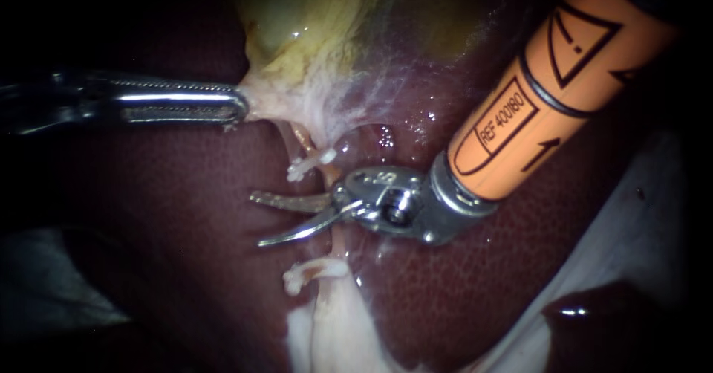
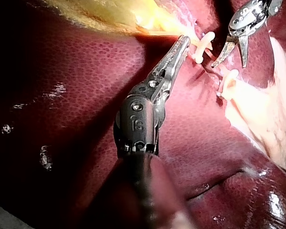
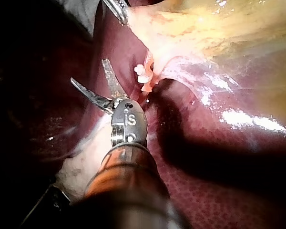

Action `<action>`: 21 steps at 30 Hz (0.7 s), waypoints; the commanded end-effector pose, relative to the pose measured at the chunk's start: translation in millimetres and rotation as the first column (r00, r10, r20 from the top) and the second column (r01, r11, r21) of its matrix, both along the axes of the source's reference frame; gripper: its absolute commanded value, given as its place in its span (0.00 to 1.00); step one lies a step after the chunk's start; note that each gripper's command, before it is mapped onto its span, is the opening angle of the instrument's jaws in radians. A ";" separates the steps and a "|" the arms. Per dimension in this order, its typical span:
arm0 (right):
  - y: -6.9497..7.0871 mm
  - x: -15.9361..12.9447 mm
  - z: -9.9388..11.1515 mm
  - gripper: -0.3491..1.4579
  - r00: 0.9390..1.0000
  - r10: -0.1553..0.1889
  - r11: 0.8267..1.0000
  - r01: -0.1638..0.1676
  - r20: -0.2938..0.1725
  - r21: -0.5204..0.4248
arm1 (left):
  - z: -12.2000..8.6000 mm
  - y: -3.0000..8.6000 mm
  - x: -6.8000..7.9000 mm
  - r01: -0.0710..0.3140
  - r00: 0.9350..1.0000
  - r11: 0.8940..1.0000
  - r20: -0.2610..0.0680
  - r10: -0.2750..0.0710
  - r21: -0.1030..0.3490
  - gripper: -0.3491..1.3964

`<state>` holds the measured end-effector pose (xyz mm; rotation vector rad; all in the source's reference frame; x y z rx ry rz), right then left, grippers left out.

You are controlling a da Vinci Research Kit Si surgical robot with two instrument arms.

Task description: Go back from the cut left tube

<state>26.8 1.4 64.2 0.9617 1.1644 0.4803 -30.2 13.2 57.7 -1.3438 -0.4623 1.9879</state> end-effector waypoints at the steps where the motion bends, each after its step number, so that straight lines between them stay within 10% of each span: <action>1: -0.1 -0.8 -0.3 0.98 1.000 0.013 1.000 -0.013 0.005 -0.007 | 0.1 0.0 0.0 0.000 1.000 1.000 0.000 0.000 0.000 0.00; 7: 0.2 -6.2 -1.9 0.98 0.991 0.099 0.993 -0.093 0.088 -0.070 | 0.2 0.1 0.2 -0.001 1.000 1.000 0.001 0.001 0.000 0.00; 11: 0.7 -9.2 -3.0 0.98 0.973 0.095 0.964 -0.037 0.212 -0.262 | 0.2 0.1 0.1 -0.001 1.000 1.000 0.001 0.001 0.000 0.00; 14: 0.8 -11.3 -3.5 0.98 0.941 0.095 0.894 0.064 0.325 -0.444 | 0.2 0.1 0.1 -0.001 1.000 1.000 0.001 0.001 0.000 0.00; 17: 1.0 -13.4 -4.1 0.98 0.892 0.123 0.822 0.154 0.434 -0.548 | 0.2 0.1 0.1 -0.001 1.000 1.000 0.001 0.001 0.000 0.00; 21: 1.9 -15.1 -5.0 0.98 0.872 0.141 0.774 0.198 0.468 -0.602 | 0.2 0.1 0.1 -0.001 1.000 1.000 0.001 0.001 0.000 0.00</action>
